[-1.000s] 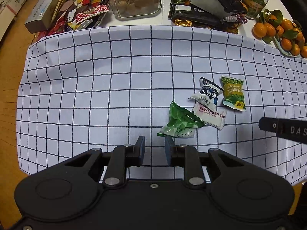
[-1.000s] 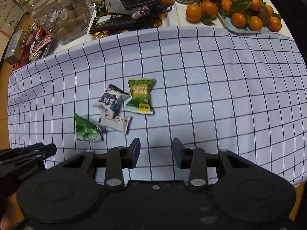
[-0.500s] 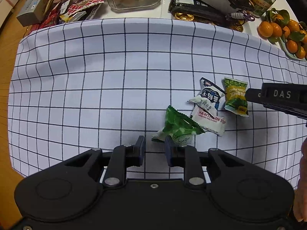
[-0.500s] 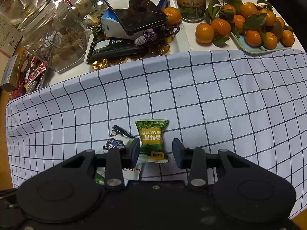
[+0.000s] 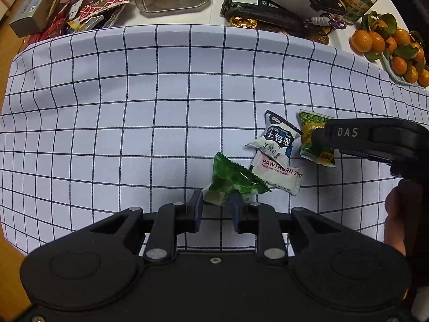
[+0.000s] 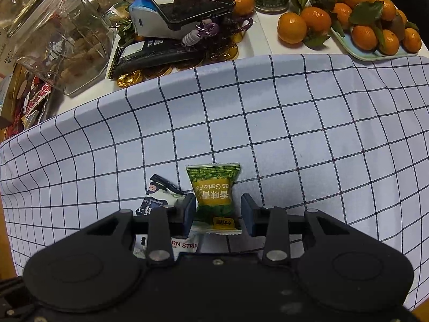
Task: Organize snacks
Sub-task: 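Move both tools to the snacks on the tablecloth, then grasp the green pea snack packet with the right tool while the left tool reaches the green candy, then grasp the blue-and-white packet with the left tool and lift it, then carry the blue-and-white packet and pea snack packet over the gold tray with both tools, then open the right tool to drop the pea packet while the left drops its packet into the tray, then move both tools back to the green candy and hawthorn strip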
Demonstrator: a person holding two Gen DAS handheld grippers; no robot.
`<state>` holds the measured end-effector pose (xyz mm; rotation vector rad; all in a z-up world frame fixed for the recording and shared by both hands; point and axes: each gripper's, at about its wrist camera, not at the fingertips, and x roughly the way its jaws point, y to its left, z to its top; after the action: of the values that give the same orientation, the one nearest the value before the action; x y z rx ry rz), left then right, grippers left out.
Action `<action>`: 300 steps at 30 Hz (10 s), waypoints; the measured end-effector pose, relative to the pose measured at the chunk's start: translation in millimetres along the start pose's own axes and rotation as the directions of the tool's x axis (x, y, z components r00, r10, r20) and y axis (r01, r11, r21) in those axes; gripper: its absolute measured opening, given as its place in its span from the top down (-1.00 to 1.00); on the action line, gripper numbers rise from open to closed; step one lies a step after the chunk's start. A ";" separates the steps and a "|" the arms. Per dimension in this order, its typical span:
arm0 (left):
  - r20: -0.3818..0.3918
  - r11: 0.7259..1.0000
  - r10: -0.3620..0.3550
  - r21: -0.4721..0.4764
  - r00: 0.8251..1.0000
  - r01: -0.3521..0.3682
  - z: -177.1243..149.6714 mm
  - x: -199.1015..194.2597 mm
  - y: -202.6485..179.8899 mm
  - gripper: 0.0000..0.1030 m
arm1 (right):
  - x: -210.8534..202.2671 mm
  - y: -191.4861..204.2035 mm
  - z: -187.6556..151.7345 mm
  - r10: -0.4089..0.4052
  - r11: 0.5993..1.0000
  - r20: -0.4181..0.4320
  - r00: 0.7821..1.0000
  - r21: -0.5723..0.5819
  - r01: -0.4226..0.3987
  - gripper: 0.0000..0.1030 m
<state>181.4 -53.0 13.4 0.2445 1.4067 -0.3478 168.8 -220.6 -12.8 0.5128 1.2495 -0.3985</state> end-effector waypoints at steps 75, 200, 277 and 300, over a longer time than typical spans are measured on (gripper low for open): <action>0.115 0.999 0.036 0.037 0.993 -0.040 4.4 18.3 -20.7 0.09 | -2.9 -36.9 -15.8 -0.119 0.993 -0.139 0.983 -0.029 0.116 0.46; -0.035 0.998 -0.016 0.056 0.999 0.018 -143.0 -26.2 15.5 0.21 | -102.5 -69.8 -153.0 0.020 1.000 0.059 0.998 0.022 -0.022 0.43; 0.040 0.989 0.026 -0.148 0.999 -0.020 -151.3 -33.8 59.9 0.20 | -89.8 -65.7 -222.6 0.118 0.993 -0.002 0.993 -0.031 -0.118 0.38; 0.106 0.996 0.091 -0.028 0.990 -0.089 -59.2 -58.4 57.0 0.20 | -90.4 -50.6 -211.1 0.108 0.991 -0.015 0.994 -0.083 -0.109 0.38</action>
<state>141.4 26.9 60.0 0.2658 1.2887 -0.2665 -50.3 -141.2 18.3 0.5095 1.2372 -0.2516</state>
